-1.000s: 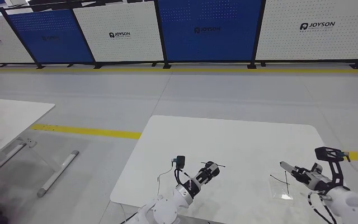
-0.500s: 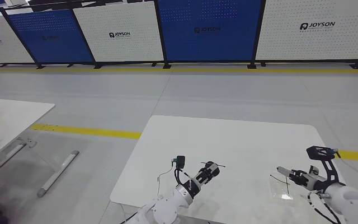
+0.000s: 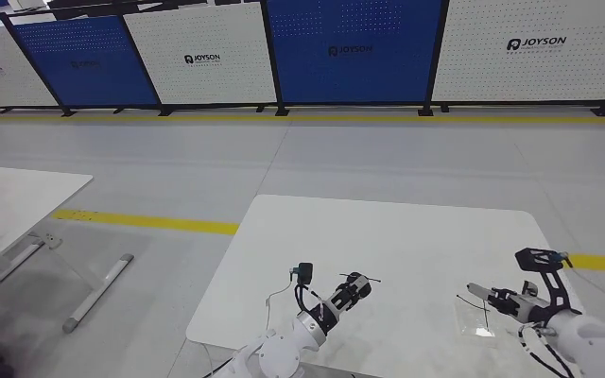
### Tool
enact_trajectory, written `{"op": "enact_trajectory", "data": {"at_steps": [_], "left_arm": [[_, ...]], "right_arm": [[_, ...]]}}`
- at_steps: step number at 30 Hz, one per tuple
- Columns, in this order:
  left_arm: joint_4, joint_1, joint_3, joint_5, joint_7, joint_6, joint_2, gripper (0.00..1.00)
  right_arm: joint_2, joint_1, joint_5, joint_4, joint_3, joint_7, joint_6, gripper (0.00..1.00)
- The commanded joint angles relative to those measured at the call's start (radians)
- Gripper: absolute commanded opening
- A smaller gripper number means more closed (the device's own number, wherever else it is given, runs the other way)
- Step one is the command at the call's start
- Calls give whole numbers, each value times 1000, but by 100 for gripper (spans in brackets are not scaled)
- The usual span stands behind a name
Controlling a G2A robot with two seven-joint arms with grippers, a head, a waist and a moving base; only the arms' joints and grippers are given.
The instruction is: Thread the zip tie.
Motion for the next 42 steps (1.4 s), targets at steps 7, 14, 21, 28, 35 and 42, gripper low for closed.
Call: {"op": "enact_trajectory", "data": {"at_steps": [7,14,21,28,35,42], "left_arm": [[0,0,0,0,0,0,0,0],[0,0,0,0,0,0,0,0],[0,0,0,0,0,0,0,0],[0,0,0,0,0,0,0,0],[0,0,0,0,0,0,0,0],[0,0,0,0,0,0,0,0]], "right_arm": [[4,56,-112,-2,-91,89,-2,100],[4,56,-112,-2,-91,89,-2,100],[7,116,-69,42,-150,211,-113,100],[9,143,-62,66,-142,227,-121,100],[9,143,-9,116,-121,208,-79,100],[15,163,-43,139,-130,253,-35,45]]}}
